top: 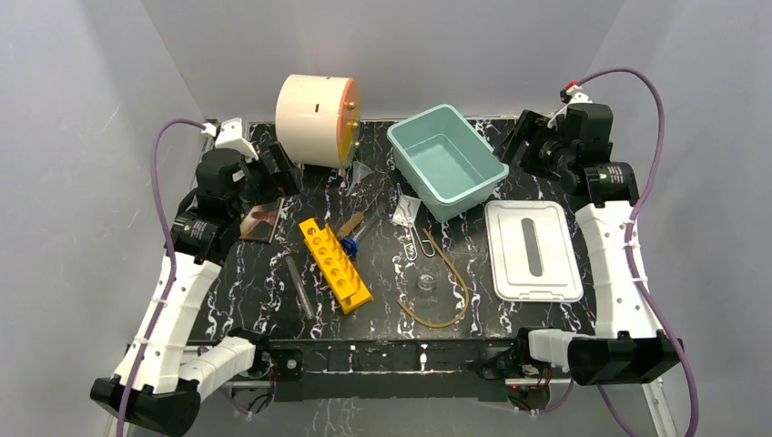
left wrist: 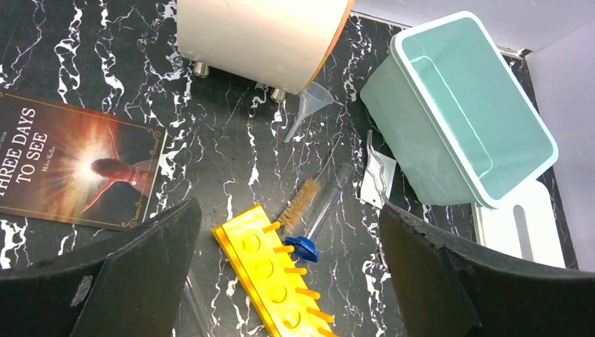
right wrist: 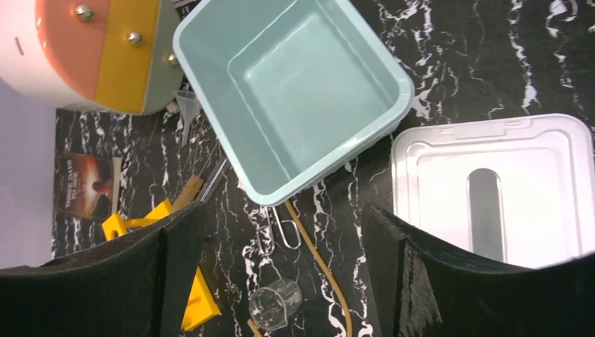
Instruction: Organize the chemistry lab equipment
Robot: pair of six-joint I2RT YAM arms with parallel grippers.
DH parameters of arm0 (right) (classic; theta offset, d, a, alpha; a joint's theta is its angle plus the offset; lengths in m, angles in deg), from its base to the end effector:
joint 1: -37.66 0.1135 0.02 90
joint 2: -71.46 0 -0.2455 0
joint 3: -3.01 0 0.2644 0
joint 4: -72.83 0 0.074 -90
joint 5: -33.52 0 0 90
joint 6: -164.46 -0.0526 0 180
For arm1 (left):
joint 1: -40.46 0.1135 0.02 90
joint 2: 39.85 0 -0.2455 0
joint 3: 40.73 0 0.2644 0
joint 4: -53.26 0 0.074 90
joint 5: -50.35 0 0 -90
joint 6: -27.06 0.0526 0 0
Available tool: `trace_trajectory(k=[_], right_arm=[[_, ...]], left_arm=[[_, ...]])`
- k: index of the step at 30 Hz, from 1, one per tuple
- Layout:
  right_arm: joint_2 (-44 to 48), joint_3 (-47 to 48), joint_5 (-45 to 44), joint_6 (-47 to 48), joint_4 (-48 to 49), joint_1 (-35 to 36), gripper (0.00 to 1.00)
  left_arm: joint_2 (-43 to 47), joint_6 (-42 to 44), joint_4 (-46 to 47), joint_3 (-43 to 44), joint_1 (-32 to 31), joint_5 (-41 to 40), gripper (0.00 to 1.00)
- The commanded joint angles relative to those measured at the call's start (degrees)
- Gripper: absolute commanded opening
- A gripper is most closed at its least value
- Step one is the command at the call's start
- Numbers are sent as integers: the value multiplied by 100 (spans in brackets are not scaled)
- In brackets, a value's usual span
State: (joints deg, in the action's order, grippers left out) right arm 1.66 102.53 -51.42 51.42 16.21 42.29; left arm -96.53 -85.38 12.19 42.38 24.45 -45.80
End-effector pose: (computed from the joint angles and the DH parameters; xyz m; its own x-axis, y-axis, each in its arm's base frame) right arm 0.2763 0.0270 0.4178 -0.4771 0.3525 -0.8050 0.0304 0.9221 0.3857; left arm 0.2362 -0.0619 0.4044 -0.2912 -0.3113 -0.9046 0.0686 0.9363 -0.3443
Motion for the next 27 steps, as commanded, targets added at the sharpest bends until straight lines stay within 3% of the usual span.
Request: trace_trajectory(k=[1,9,17,22,27], right_arm=[[-23,12,700,-11,252,-33,89],[-15,-137,1713,354,536,94,93],[-298,48,1100,254,545,1026,91],[-576,110,635,101,512,1803,87],[-533,57,103,-49,815,2320,86]], left_arm=[[110,-237,-343,186,-35,-98,98],[554,-825,-869,-249,-42,251,98],[381,-1798,-2471,-402,-50,-839,98],[216,-2876,-3982,-353,-45,-1896,81],[479,-3184,-3829,-1142,-37,-1502,74]])
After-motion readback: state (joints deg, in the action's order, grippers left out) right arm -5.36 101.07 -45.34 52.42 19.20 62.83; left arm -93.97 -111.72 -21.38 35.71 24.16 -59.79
